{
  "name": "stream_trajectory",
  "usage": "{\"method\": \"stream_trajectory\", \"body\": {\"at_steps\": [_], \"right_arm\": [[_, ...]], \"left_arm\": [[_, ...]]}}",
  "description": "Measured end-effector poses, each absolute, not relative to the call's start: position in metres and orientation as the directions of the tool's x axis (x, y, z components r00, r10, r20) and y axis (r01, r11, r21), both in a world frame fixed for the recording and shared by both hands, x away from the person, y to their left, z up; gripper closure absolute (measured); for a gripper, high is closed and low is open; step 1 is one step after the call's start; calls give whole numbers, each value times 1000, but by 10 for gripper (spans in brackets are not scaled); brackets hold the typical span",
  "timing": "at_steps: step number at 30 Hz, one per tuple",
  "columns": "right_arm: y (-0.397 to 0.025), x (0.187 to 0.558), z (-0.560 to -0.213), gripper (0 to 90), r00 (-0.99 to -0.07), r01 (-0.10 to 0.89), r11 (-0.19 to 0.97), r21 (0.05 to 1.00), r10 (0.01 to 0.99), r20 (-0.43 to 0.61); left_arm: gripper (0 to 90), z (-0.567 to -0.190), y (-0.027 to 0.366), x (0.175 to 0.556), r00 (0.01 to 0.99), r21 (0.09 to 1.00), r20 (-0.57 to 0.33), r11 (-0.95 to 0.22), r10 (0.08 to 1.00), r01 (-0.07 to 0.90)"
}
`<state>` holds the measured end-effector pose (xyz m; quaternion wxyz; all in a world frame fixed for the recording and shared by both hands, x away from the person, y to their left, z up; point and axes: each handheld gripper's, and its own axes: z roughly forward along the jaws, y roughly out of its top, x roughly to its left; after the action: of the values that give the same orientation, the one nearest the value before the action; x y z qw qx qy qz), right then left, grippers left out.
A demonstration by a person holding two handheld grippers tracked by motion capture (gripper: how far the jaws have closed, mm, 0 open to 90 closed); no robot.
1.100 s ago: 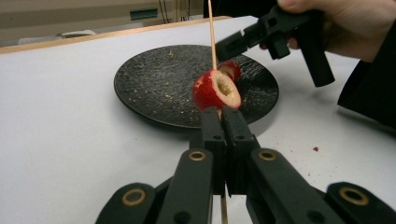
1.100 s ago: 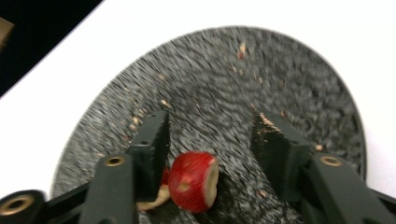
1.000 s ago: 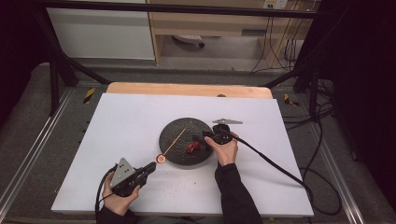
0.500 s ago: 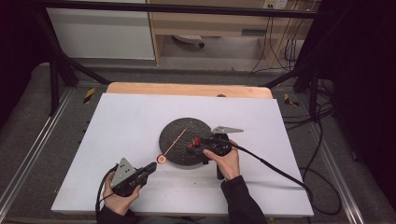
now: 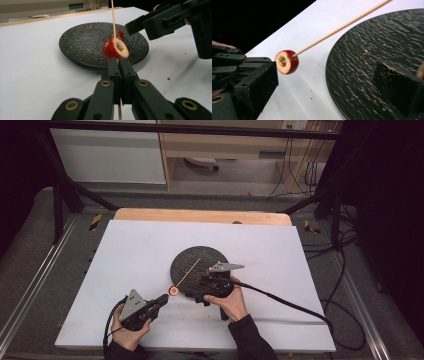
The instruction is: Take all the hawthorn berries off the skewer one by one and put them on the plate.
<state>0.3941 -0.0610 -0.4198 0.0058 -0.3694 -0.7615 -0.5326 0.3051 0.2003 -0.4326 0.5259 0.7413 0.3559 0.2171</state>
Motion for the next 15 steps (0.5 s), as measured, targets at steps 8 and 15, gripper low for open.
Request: {"method": "stream_trajectory", "body": {"at_steps": [8,15], "right_arm": [[-45,393,-425,147,-720,589,129,797,532,446],[-40,395,-430,268,-702,625,89,776,499,508]], "left_arm": [[885,-433,197,304,661,933,-50,-201,749,298],[885,-433,195,304,666,933,-49,-203,745,296]]}}
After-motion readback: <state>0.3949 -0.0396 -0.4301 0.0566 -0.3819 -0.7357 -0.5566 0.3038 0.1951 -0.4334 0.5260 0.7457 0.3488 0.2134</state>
